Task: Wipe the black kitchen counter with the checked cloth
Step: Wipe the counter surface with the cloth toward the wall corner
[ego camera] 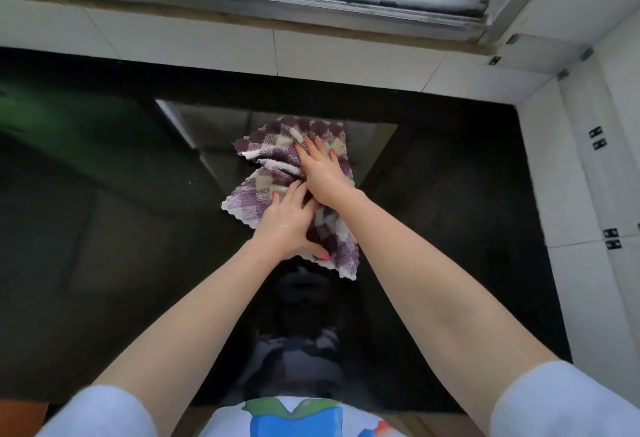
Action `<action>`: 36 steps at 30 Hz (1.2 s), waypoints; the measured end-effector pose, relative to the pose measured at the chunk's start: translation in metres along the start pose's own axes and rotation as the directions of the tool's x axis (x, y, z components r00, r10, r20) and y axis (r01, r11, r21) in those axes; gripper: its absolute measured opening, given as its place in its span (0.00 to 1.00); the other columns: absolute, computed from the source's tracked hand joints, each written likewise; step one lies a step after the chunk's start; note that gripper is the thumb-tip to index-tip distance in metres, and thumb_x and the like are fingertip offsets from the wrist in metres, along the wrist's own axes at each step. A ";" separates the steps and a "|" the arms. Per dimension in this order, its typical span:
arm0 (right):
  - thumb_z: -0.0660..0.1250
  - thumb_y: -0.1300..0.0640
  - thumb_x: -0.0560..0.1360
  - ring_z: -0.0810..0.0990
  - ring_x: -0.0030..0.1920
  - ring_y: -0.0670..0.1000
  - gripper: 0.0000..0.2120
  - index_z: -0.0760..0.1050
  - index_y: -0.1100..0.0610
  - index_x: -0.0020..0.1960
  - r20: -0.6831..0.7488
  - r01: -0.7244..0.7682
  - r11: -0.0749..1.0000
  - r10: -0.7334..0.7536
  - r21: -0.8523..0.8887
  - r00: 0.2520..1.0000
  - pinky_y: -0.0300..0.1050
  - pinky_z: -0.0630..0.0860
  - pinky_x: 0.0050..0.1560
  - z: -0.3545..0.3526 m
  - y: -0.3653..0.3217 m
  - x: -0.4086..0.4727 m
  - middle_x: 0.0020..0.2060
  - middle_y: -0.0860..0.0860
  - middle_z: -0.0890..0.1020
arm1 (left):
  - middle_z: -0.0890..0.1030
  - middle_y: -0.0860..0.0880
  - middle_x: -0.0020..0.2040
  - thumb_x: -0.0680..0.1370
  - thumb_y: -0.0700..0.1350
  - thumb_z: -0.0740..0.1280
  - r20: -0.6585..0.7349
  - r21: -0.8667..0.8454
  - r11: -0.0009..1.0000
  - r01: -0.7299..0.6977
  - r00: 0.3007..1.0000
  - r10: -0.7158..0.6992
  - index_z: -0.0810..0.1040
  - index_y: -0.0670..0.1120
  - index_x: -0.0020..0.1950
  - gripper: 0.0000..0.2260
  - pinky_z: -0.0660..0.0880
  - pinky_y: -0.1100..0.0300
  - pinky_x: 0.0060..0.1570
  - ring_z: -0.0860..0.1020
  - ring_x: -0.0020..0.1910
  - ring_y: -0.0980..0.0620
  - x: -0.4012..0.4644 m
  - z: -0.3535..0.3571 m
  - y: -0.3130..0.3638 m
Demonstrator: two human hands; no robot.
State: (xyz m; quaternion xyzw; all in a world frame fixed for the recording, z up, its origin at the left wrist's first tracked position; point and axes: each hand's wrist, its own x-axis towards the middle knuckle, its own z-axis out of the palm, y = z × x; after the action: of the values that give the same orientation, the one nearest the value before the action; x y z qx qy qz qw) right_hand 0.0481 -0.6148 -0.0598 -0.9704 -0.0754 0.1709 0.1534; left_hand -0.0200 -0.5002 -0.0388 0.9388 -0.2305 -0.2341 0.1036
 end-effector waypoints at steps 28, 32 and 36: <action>0.60 0.69 0.78 0.35 0.77 0.56 0.39 0.37 0.59 0.78 -0.052 -0.278 0.960 0.279 0.029 0.959 0.56 0.41 0.78 0.029 -0.008 -0.061 0.78 0.57 0.39 | 0.45 0.47 0.79 0.66 0.68 0.70 0.024 0.062 0.995 -0.075 0.997 0.073 0.48 0.45 0.79 0.52 0.48 0.43 0.75 0.42 0.78 0.47 -0.047 0.030 0.016; 0.64 0.70 0.75 0.34 0.77 0.56 0.44 0.36 0.58 0.78 -0.032 -0.331 0.943 0.332 0.040 0.943 0.58 0.44 0.78 0.042 -0.014 -0.086 0.78 0.56 0.37 | 0.44 0.47 0.79 0.66 0.67 0.70 0.041 0.079 0.990 -0.115 0.993 0.112 0.48 0.45 0.79 0.52 0.47 0.43 0.74 0.42 0.78 0.46 -0.069 0.042 0.020; 0.58 0.70 0.78 0.35 0.77 0.56 0.37 0.38 0.59 0.78 -0.054 -0.315 0.948 0.318 0.051 0.947 0.55 0.39 0.77 0.049 -0.020 -0.106 0.78 0.56 0.39 | 0.43 0.47 0.79 0.66 0.67 0.70 0.068 0.093 0.985 -0.147 0.988 0.141 0.47 0.45 0.79 0.52 0.46 0.42 0.74 0.41 0.78 0.46 -0.087 0.049 0.021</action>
State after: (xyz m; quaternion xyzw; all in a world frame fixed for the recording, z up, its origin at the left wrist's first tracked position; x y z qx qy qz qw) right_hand -0.0696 -0.6034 -0.0643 -0.9713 0.0897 0.1647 0.1466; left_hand -0.1201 -0.4815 -0.0413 0.9159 -0.3123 -0.2432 0.0670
